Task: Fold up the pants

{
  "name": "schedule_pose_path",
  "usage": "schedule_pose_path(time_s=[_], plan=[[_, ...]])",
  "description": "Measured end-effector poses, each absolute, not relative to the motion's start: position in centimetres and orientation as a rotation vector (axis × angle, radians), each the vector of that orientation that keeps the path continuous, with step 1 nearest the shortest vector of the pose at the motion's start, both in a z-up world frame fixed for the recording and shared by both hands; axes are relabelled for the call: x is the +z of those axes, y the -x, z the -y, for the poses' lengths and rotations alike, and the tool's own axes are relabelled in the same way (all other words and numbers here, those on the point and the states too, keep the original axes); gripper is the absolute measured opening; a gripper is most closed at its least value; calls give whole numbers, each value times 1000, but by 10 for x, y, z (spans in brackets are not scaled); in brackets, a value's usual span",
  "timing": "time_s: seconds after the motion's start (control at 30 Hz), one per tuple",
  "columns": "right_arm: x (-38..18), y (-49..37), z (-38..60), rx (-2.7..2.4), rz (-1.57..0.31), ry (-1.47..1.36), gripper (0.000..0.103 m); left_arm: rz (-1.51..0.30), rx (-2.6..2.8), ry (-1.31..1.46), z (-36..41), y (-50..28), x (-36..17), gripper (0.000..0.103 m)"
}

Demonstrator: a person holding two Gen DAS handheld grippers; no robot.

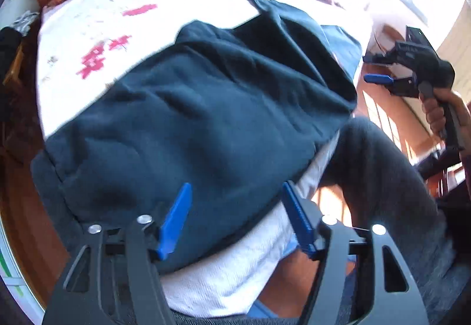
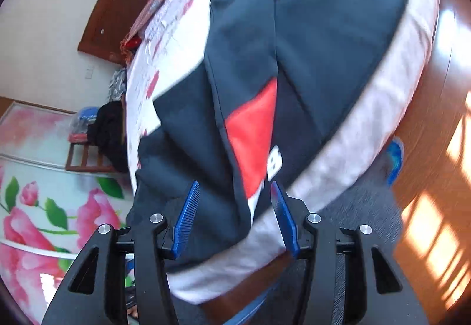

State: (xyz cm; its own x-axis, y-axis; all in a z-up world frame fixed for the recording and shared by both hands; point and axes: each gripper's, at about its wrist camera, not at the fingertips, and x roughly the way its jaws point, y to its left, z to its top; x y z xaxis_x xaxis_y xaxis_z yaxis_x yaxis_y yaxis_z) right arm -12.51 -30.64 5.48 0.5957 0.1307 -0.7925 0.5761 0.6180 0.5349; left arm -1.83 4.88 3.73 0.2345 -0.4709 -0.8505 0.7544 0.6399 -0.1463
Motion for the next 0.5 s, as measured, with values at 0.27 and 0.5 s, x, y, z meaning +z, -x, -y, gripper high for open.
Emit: schedule_pose_path(time_s=[0.27, 0.5], plan=[[38, -76, 327, -520, -996, -202, 50, -1003, -545, -129, -31, -51, 14, 93], [-33, -169, 321, -587, -1166, 72, 59, -1016, -519, -130, -23, -53, -12, 97]])
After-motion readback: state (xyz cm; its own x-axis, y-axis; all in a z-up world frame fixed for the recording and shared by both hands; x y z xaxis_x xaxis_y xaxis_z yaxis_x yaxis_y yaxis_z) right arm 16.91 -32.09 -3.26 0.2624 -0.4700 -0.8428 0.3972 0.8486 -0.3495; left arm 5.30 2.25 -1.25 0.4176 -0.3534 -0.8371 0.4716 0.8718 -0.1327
